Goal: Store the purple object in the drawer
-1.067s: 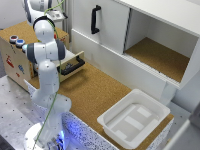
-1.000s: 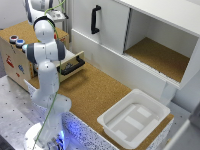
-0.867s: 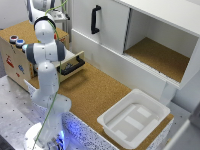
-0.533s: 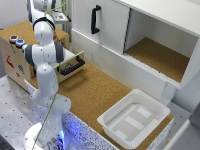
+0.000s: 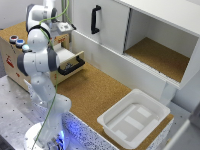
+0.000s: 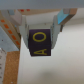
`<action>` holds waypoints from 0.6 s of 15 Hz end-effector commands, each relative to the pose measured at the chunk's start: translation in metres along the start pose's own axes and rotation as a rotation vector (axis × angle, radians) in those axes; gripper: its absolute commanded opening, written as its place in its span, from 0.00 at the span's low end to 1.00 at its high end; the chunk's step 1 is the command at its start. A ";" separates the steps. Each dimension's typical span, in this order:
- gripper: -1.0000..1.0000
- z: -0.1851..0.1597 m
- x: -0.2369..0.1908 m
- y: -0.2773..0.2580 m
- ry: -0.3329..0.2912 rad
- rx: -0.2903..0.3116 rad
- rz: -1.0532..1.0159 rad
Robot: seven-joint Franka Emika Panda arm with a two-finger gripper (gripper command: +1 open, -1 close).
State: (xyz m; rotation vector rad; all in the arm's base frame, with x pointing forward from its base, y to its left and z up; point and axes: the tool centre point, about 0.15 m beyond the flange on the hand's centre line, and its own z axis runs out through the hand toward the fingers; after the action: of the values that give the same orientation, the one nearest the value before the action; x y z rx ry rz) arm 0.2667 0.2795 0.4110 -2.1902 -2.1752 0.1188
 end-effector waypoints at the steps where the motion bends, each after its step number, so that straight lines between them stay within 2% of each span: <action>1: 0.00 0.044 0.019 0.016 0.076 -0.093 -0.029; 7: 0.00 0.078 0.069 0.060 0.002 -0.073 0.016; 9: 0.00 0.083 0.071 0.071 0.003 -0.065 0.045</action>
State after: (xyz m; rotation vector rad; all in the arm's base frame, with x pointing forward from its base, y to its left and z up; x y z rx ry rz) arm 0.2954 0.3149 0.3522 -2.1920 -2.1800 -0.0774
